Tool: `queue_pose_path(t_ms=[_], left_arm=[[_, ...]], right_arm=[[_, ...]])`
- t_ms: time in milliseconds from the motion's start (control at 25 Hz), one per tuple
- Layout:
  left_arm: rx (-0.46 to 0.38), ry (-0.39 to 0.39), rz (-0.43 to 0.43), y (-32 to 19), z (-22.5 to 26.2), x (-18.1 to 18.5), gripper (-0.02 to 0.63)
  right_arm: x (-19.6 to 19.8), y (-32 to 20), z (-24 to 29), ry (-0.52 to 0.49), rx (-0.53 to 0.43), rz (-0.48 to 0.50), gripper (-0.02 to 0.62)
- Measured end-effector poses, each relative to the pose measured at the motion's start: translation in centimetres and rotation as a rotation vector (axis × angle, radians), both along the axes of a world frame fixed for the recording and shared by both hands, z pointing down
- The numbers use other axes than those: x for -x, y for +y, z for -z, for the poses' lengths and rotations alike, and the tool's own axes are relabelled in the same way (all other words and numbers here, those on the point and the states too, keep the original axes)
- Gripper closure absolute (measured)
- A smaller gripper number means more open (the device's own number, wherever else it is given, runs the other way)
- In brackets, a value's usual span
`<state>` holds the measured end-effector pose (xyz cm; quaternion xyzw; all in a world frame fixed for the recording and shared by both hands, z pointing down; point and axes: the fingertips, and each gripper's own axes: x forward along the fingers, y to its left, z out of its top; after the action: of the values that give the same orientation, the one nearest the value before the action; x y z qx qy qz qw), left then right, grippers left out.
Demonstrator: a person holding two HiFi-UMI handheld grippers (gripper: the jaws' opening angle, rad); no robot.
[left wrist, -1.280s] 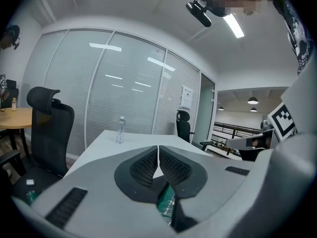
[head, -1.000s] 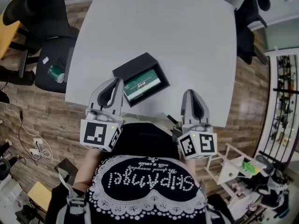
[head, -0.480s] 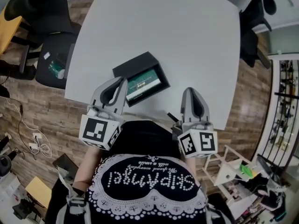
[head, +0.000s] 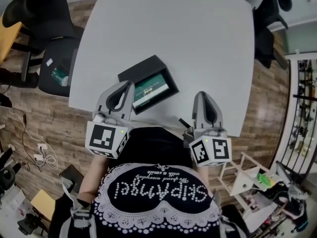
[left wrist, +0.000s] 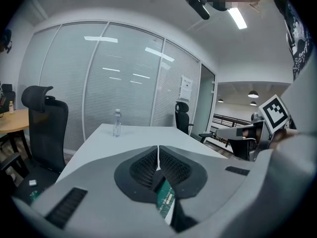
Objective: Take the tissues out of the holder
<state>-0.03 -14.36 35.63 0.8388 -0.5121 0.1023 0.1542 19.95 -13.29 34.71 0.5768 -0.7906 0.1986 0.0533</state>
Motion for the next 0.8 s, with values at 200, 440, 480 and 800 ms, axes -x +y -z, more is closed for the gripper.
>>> queue_pose_path(t_ms=[200,440,480,800], left_arm=[[0.012,-0.057,-0.054,-0.1,-0.6,-0.9,0.571],[0.058,-0.109,-0.188,0.0,-2.6,-3.4,0.465],[0.067,-0.116,-0.205,0.0,-2.9,-3.7,0.451],[0.180,-0.186,-0.320,0.7,-6.4,-5.7,0.354]], right_arm=[[-0.4,0.1,-0.1,-0.003,0.003,-0.004,0.558],[-0.9,0.3,-0.6,-0.011,0.014,-0.007,0.558],[-1.0,0.3,-0.8,-0.012,0.017,-0.007,0.558],[-2.0,0.5,-1.6,-0.025,0.034,-0.023,0.558]])
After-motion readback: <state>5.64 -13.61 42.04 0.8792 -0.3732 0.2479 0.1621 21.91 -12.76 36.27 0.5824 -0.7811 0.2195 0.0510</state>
